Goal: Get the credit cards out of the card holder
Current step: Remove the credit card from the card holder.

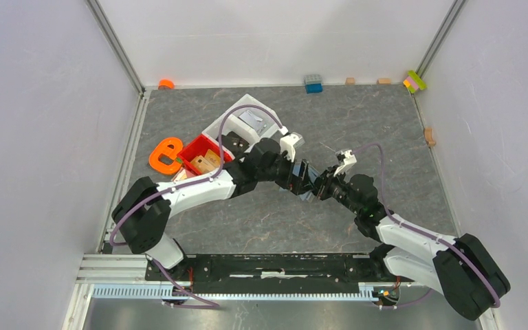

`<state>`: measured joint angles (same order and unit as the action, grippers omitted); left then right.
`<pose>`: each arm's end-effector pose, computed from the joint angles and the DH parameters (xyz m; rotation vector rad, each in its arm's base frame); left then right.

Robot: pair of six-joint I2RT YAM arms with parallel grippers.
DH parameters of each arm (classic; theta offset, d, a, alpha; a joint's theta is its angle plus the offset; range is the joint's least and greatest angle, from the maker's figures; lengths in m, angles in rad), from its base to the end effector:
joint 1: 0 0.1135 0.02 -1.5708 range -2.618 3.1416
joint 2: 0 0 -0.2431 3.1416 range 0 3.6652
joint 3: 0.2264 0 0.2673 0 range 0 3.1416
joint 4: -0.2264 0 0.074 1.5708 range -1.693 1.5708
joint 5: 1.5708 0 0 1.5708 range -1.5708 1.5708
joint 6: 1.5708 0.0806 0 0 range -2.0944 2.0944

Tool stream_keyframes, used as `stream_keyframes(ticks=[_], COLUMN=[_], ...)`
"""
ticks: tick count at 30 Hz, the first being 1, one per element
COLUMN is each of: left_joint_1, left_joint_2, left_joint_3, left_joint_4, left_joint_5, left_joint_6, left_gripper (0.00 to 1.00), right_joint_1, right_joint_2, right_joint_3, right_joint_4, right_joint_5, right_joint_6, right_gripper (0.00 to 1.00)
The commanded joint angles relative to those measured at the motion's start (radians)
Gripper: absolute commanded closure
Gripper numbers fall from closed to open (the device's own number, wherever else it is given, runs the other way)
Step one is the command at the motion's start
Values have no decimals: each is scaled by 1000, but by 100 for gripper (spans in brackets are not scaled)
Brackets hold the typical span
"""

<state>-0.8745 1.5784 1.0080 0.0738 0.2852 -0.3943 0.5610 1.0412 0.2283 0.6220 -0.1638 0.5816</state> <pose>0.2434 -0.3265 0.1943 0.7118 2.1097 -1.0395 0.2221 0.1551 0.1462 -0.1068 1.8606 0.9581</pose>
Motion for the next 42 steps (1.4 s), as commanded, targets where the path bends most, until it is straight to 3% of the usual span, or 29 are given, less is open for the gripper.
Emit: stream_keyframes(ticks=[1,16,21,24,42], left_joint_1=[-26,-119,-121,-119,-64], left_joint_2=[4,84,115,115,41], left_joint_3=[44,145,177,182,129], left_joint_4=[-57,-202,-245,-247,-184], left_joint_5=[-79,-277,-349,-340,-155], left_joint_6=[96,193,182,178,122], left_gripper=[5,3,22,31,26], right_joint_1=[-28,-112,-116,-119,-132], right_joint_2=[-22,47,54,54,61], right_joint_3=[58,71,68,71,78], right_joint_4=[-10,39,53,46,24], right_joint_5=[-7,-201,-217,-216,-218], right_joint_6=[33,150,161,156,131], right_gripper=[96,100,100,100,100])
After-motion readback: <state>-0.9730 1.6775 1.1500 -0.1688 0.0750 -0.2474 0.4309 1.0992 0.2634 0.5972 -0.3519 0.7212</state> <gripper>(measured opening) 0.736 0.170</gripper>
